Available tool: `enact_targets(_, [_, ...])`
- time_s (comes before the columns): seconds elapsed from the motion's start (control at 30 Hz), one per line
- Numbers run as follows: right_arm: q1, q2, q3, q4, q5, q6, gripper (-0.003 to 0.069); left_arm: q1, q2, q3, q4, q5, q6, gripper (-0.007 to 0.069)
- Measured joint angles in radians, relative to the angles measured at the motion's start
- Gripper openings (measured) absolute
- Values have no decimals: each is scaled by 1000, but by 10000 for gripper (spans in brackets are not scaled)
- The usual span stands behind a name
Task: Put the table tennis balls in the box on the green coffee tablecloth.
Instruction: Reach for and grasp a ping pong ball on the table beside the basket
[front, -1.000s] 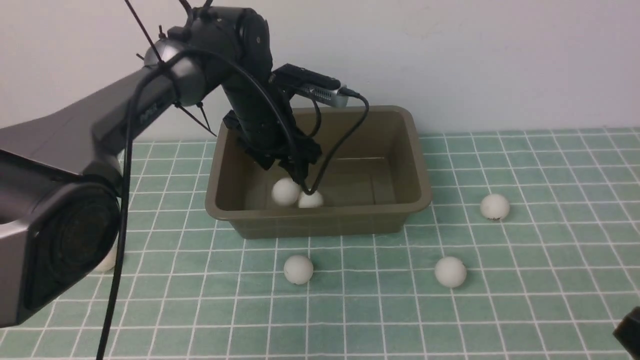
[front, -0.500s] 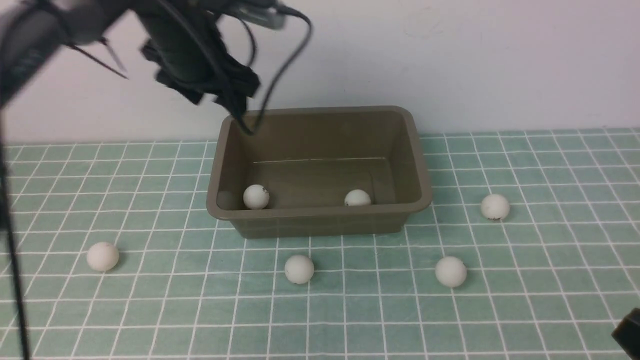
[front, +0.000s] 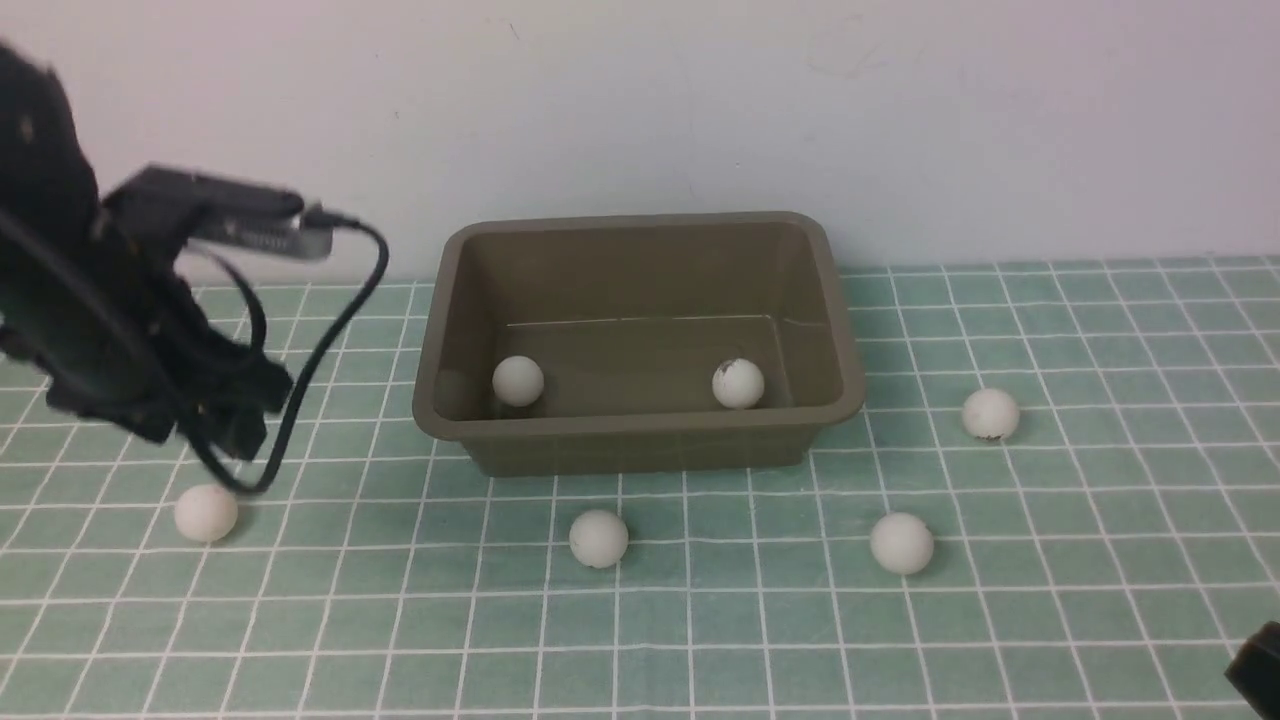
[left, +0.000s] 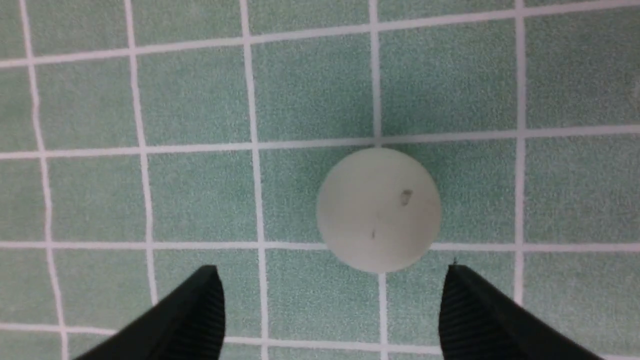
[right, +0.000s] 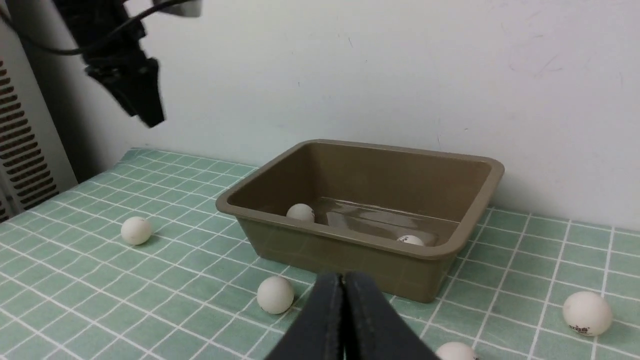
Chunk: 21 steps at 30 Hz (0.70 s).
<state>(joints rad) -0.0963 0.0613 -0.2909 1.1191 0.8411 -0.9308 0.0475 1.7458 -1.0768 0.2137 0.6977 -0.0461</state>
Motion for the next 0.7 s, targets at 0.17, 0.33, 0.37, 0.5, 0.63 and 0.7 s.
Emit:
enact_targets(0.17, [0,0,0,1,0,0,-18,19,49,0,-95,-43,62,514])
enact_targets(0.33, [0,0,0,3,0,0,-18,19,88,0,-131,-96,96,514])
enact_targets(0.37, [0,0,0,3,0,0,-18,19,97,0,-132,-105,96,514])
enact_targets(0.5, [0,0,0,5,-1,0,-18,19,133,0,-133,-124,96,514])
enact_targets(0.63, [0,0,0,8,-5,0,-18,19,148,0,-133,-127,96,462])
enact_targets(0.7, [0,0,0,8,-7,0,-18,19,148,-6,-133,-124,89,370])
